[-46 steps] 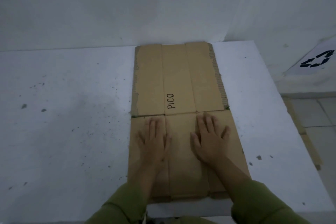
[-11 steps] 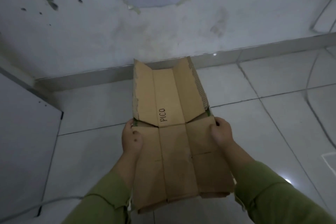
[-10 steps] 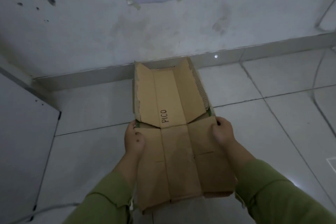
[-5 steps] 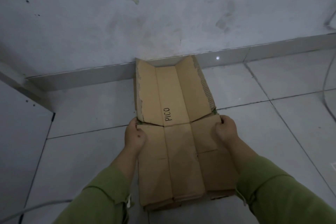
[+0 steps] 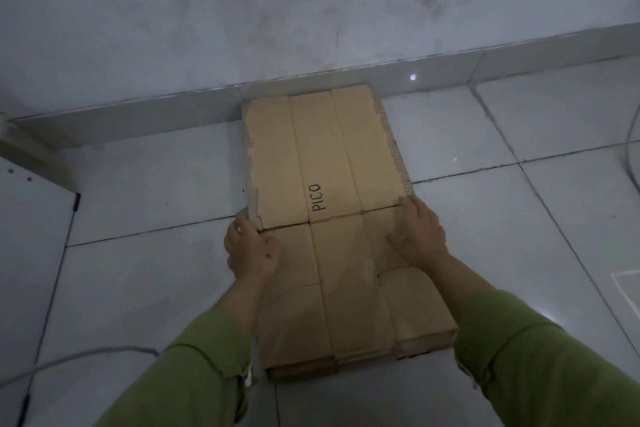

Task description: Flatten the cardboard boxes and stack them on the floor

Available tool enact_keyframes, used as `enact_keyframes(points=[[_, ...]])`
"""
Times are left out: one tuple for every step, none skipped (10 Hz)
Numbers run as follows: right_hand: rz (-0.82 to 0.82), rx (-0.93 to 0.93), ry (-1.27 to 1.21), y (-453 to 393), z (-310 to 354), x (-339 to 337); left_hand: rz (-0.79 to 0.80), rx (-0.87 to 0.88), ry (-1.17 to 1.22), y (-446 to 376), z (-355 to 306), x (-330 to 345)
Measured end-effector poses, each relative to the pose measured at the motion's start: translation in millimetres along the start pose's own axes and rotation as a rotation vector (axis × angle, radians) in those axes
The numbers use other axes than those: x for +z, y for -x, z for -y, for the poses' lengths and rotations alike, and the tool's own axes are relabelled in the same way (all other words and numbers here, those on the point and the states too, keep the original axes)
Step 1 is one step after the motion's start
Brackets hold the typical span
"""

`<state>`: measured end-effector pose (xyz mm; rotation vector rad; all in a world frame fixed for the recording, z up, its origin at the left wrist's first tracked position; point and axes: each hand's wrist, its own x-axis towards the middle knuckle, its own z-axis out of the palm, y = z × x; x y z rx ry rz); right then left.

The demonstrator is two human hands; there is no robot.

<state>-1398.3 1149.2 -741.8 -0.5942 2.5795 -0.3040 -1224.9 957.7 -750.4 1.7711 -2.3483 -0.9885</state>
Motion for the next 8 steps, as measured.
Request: enact_keyframes(points=[[0.13, -0.145, 0.17, 10.2, 12.3, 16.8, 0.094, 0.191, -0.221, 20.1, -2.8, 10.5], [0.244, -0.227, 0.223, 16.8, 18.7, 35.6, 0.375, 0.403, -0.442, 35.8, -2.3, 29.7], [0.281, -0.231, 0.222, 17.2, 20.0, 42.7, 0.551, 0.477, -0.536, 41.4, -1.5, 43.1], [0.298, -0.225, 0.202, 12.7, 19.4, 42.1, 0.573, 0.461, -0.557, 35.2, -3.5, 47.3], [0.312, -0.226, 0.194, 8.8, 18.6, 43.3, 0.592, 0.465, -0.574, 29.5, -8.0, 46.7], [0.318, -0.229, 0.186, 5.3, 17.1, 45.0, 0.606, 0.467, -0.602, 25.5, -8.0, 49.2], [0.329, -0.211, 0.183, 6.1, 19.9, 42.8, 0.602, 0.458, -0.587, 27.8, -8.2, 47.0], [0.312, -0.211, 0.2, 9.7, 25.2, 35.5, 0.572, 0.476, -0.537, 29.8, -14.3, 35.7]])
